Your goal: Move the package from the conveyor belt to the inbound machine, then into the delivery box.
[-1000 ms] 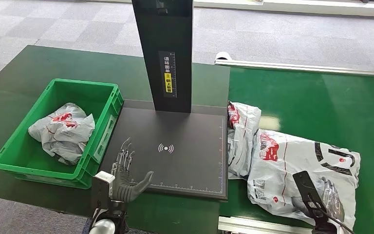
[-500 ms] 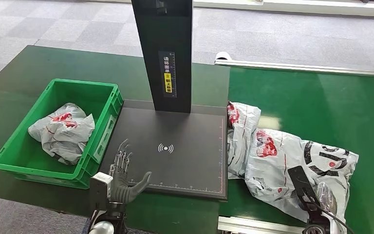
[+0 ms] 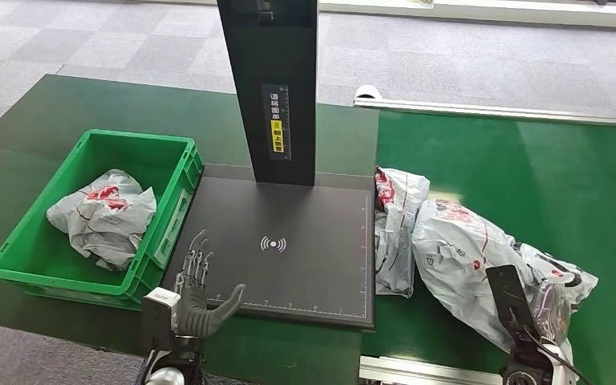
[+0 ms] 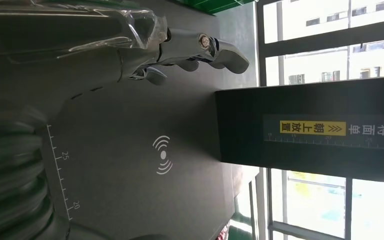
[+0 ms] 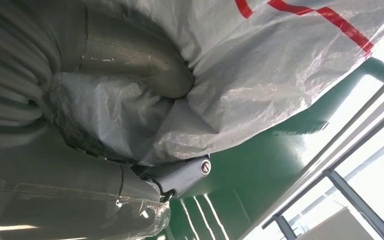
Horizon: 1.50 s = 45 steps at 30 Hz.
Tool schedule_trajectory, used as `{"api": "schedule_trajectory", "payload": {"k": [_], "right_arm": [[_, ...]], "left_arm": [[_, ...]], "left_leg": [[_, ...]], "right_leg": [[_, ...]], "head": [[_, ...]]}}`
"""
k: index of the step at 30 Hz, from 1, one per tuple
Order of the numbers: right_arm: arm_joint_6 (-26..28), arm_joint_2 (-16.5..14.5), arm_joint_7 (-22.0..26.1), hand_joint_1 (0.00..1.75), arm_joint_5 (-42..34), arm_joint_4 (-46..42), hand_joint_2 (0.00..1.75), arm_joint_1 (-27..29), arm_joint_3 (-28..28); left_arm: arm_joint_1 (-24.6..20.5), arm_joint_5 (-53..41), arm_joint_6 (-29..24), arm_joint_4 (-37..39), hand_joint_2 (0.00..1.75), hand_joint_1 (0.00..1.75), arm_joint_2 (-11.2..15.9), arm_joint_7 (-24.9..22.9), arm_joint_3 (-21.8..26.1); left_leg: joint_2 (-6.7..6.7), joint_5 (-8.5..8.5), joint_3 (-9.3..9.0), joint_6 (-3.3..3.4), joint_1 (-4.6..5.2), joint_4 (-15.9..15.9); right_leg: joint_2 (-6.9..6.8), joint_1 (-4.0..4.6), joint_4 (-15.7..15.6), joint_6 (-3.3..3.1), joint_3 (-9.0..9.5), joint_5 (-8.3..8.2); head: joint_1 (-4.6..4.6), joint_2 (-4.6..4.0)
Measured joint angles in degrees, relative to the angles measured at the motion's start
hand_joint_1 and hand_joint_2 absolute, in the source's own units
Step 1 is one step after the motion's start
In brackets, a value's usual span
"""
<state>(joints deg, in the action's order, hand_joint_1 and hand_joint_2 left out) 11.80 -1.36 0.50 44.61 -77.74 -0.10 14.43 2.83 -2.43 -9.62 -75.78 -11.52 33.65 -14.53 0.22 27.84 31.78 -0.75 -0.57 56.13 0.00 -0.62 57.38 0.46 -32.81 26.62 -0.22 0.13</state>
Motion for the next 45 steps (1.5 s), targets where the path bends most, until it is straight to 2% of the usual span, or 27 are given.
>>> {"api": "schedule_trajectory", "payload": {"k": [7,8,12,14,19,24,29,34,43,44,45], "right_arm": [[0.3,-0.3,0.4,1.75,-0.2,-1.2,1.75,0.3,0.0],[1.2,-0.3,1.6,1.75,-1.0,-1.4,1.75,0.4,-0.1],[9.0,-1.1,11.3,1.75,-7.0,-7.4,1.75,2.9,-0.8],[9.8,-1.4,12.9,1.75,-8.9,-11.5,1.75,4.1,-1.9],[3.8,-2.0,12.9,1.75,-10.5,-14.6,1.75,2.5,-8.4],[-4.5,-4.6,12.0,1.75,-8.4,-6.1,1.75,-7.4,-19.5],[-6.5,-7.0,11.4,1.75,-10.0,0.4,1.75,-13.8,-28.8],[-7.0,-7.1,11.2,1.75,-10.8,2.3,1.75,-15.2,-31.7],[-8.5,-7.1,9.9,1.75,-11.0,4.4,1.75,-16.5,-33.2],[-8.7,-7.1,9.8,1.62,-11.0,4.7,1.75,-16.8,-33.4],[-9.0,-7.1,9.8,1.18,-11.0,5.0,1.75,-17.0,-33.5]], "left_arm": [[0.1,0.0,0.0,-0.2,1.75,0.00,0.0,0.1,0.2],[0.1,0.0,0.0,-0.2,1.75,0.00,0.0,0.2,0.3],[0.1,0.5,0.0,-0.3,1.75,0.00,0.1,1.6,0.3],[0.0,0.7,0.0,-0.3,1.75,0.00,0.2,2.0,0.4],[-1.0,0.6,0.5,-0.4,1.75,0.00,0.4,2.9,0.6],[-4.2,0.6,-0.4,-0.3,1.75,0.00,0.5,3.4,1.1],[-6.0,1.1,-1.6,-0.2,1.75,0.00,1.0,3.3,2.3],[-6.1,1.2,-1.7,-0.2,1.75,0.00,1.4,3.3,3.1],[-6.7,1.3,-2.4,-0.2,1.75,0.00,1.5,2.9,4.2],[-6.8,1.3,-2.4,-0.2,1.75,0.00,1.5,2.6,4.3],[-6.9,1.3,-2.4,-0.2,1.75,0.00,1.5,2.4,4.4]], "left_leg": [[0.00,0.00,0.00,0.00,0.00,0.0],[-0.01,0.00,0.00,0.00,0.00,0.0],[-0.09,0.00,0.04,0.00,-0.01,0.0],[-0.03,0.01,0.04,-0.01,-0.01,0.0],[0.11,-0.02,0.07,0.00,-0.01,0.0],[0.17,-0.28,-0.01,-0.02,-0.04,0.0],[-0.09,-0.38,0.04,-0.07,-0.11,0.0],[-0.09,-0.33,0.17,-0.08,-0.06,0.0],[-0.11,-0.31,0.16,-0.06,-0.06,0.0],[-0.11,-0.32,0.16,-0.06,-0.06,0.0],[-0.11,-0.32,0.16,-0.06,-0.07,0.0]], "right_leg": [[0.00,0.00,0.0,0.00,-0.01,0.00],[0.00,0.00,0.0,0.00,-0.01,0.00],[-0.05,0.01,0.0,0.00,-0.02,0.02],[-0.02,0.02,0.0,0.00,-0.02,0.02],[0.04,0.02,0.0,-0.02,0.02,0.00],[0.08,0.06,0.0,-0.11,-0.01,-0.20],[-0.11,0.11,0.1,-0.10,-0.02,-0.21],[-0.09,0.08,0.0,-0.09,-0.09,-0.19],[-0.09,0.08,0.0,-0.06,-0.10,-0.18],[-0.09,0.08,0.0,-0.06,-0.10,-0.18],[-0.09,0.08,0.0,-0.07,-0.10,-0.18]], "head": [[-0.01,0.00],[-0.01,0.00],[-0.01,0.00],[-0.01,0.00],[0.01,0.00],[0.01,0.00],[0.00,0.00],[0.00,0.00],[0.01,0.00],[0.00,0.00],[0.00,0.00]]}}
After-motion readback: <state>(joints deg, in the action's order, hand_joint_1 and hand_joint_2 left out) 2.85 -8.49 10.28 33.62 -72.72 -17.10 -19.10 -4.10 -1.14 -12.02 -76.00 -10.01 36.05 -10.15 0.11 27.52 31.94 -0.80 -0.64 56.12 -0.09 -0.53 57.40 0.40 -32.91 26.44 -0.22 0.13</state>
